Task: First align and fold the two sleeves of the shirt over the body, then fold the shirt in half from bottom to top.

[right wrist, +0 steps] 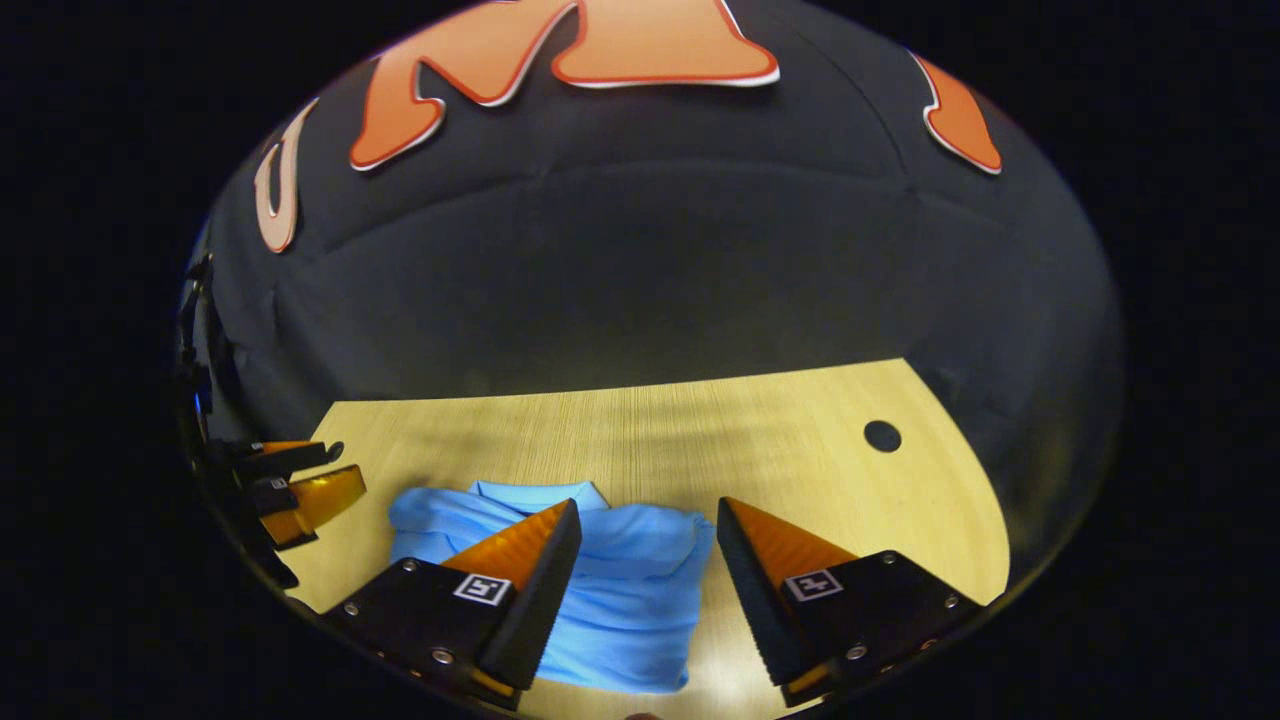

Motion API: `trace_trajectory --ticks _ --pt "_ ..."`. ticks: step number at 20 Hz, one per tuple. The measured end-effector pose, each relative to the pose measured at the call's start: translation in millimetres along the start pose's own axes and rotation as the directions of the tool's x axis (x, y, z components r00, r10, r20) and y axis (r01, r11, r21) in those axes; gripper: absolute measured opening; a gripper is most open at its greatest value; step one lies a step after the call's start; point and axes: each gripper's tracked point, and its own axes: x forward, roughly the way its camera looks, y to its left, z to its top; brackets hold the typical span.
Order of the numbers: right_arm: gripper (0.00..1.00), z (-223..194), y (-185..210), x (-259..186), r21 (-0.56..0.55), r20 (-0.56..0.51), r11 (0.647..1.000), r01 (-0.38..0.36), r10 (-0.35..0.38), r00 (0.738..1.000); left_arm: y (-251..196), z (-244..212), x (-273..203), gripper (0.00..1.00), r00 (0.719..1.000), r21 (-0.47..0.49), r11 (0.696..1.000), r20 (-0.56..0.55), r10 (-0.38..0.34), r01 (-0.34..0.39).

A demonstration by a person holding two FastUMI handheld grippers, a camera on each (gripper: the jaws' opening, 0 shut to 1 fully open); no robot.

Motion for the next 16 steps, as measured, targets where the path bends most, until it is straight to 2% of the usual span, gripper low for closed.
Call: trace_trajectory --ticks 3,9,13,16 --pt "0.93 11.8 -1.5 -32.2 -0.040 0.067 0.999 0.005 -0.002 0.998 4.5 12.1 -40.5 1.00 0.997 -0.001 1.000 0.069 0.031 -0.031" --pt "0.95 27.9 -3.8 -103.2 -0.121 0.204 0.992 0.020 0.005 0.979 1.5 25.8 -130.6 1.00 0.970 -0.005 0.996 0.226 0.086 -0.087" --pt "0.96 34.8 -3.3 -159.6 -0.149 0.299 0.989 0.021 0.025 0.954 -10.4 35.3 -194.4 1.00 0.932 -0.008 0.994 0.347 0.101 -0.105" --pt "0.96 27.6 2.3 -203.1 -0.180 0.350 0.984 0.005 0.059 0.935 -23.4 36.8 -243.2 1.00 0.887 0.010 0.992 0.450 0.109 -0.127"
